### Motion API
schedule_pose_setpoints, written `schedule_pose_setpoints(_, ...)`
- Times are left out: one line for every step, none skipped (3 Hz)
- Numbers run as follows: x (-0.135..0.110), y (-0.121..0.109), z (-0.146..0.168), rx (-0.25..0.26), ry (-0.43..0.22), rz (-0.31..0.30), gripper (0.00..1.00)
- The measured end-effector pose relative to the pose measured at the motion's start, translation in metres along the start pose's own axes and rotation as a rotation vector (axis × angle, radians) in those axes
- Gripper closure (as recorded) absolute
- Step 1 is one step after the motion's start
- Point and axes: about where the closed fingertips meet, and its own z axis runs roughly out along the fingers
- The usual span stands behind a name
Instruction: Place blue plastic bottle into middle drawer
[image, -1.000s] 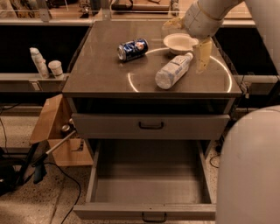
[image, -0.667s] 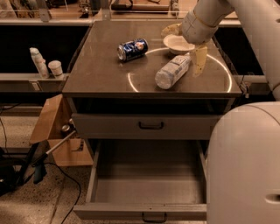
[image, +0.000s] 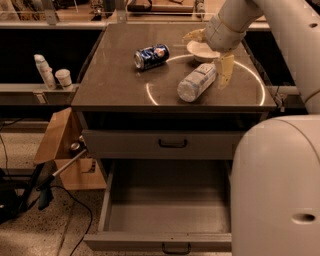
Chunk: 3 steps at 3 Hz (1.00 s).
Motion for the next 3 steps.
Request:
schedule_pose_setpoints(0.000,-0.003,0.012,-0.024,-0.018,-0.001,0.00)
schedule_pose_setpoints(0.000,-0.003,0.023,-0.046,-0.036,0.002,0.00)
schedule_pose_setpoints(0.002,-0.002,0.031,-0.064,-0.049,0.014,0.00)
